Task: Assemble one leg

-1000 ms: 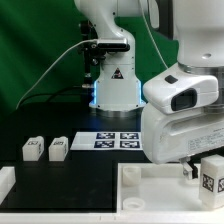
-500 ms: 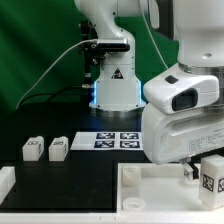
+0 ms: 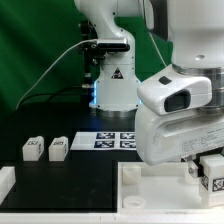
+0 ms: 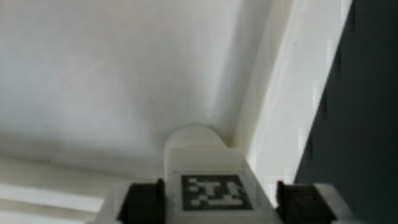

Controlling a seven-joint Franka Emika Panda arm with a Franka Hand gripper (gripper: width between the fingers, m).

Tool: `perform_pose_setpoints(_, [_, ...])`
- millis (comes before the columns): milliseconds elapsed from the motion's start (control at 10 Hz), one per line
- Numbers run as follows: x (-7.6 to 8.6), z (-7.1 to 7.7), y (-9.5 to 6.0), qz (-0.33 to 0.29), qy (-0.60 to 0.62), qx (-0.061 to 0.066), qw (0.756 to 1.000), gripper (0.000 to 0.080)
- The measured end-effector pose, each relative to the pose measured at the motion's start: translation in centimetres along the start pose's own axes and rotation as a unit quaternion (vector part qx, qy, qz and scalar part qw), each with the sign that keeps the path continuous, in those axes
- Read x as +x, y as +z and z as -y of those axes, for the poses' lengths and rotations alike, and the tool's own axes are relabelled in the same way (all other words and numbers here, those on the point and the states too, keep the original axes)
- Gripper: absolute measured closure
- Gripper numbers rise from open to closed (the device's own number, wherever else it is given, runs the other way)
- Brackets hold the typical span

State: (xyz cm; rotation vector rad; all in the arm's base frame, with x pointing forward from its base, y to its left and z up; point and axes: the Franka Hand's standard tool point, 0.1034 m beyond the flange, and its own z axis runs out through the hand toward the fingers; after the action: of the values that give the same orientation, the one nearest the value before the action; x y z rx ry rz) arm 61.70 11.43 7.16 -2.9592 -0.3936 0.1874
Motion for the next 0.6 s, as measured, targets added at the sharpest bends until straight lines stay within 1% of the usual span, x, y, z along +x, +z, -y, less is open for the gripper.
perform_pose_setpoints(300, [0.04, -0.03, 0.17, -0.008, 0.022, -0.001, 1.0, 0.0498])
perform_pose_setpoints(400, [0.1, 0.11, 0.2, -0.014, 0.091, 0.002, 0.996, 0.05])
perform_pose_setpoints(500, [0.26, 0.22, 0.22, -0.019, 0.156, 0.009, 0.987, 0.0499])
perform_pose_setpoints(600, [0.61, 0.37, 0.25, -0.031, 0.253, 0.023, 0.967, 0.0499])
